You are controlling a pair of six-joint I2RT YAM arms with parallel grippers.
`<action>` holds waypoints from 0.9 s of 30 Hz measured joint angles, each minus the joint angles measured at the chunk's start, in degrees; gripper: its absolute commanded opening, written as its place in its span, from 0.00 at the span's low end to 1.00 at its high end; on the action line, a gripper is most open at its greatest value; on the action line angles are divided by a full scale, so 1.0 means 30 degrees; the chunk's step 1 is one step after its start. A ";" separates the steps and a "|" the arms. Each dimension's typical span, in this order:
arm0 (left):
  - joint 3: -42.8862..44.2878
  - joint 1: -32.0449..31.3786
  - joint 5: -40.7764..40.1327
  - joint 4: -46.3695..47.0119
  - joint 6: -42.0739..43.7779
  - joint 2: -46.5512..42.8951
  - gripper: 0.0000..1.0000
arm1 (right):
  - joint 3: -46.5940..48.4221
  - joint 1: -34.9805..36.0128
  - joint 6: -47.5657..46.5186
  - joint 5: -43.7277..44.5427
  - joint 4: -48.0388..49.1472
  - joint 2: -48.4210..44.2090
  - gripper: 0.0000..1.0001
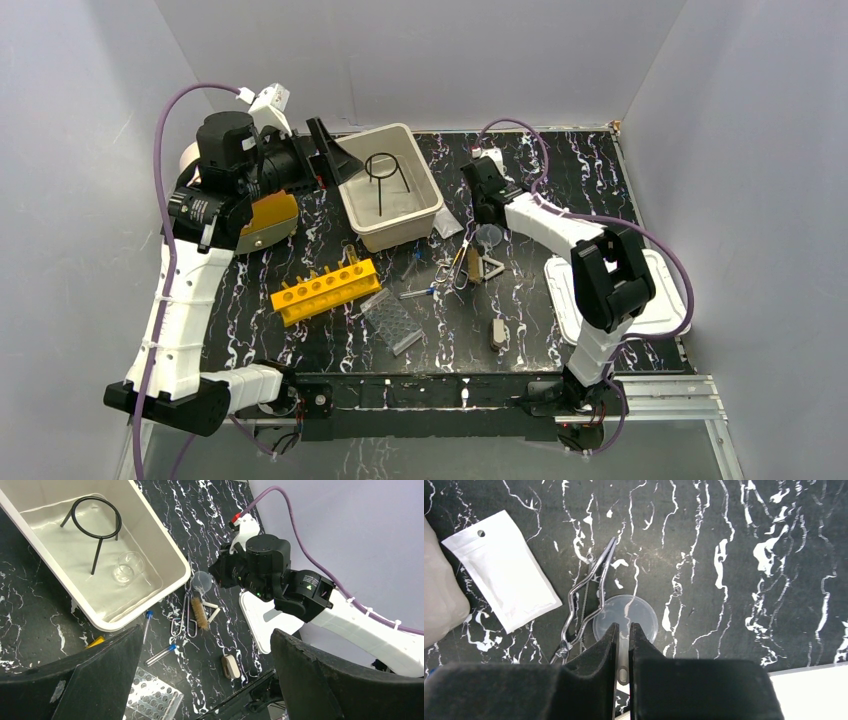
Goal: Organize the chemistry lab equipment
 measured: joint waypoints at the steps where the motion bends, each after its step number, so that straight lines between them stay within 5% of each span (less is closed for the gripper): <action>1: 0.0000 0.0000 -0.0015 0.0000 0.0029 0.0015 0.98 | 0.0095 0.0000 -0.0073 0.0138 -0.0058 -0.0007 0.00; 14: -0.0007 0.0000 -0.0984 -0.0240 0.0029 0.0022 0.98 | 0.4626 -0.0007 -0.1406 0.2178 -0.2849 -0.2178 0.00; 27: -0.0780 -0.0007 -0.4779 -0.0984 -0.0590 -0.0794 0.98 | 0.9653 0.2674 0.0189 -0.4335 -0.2790 -0.3198 0.00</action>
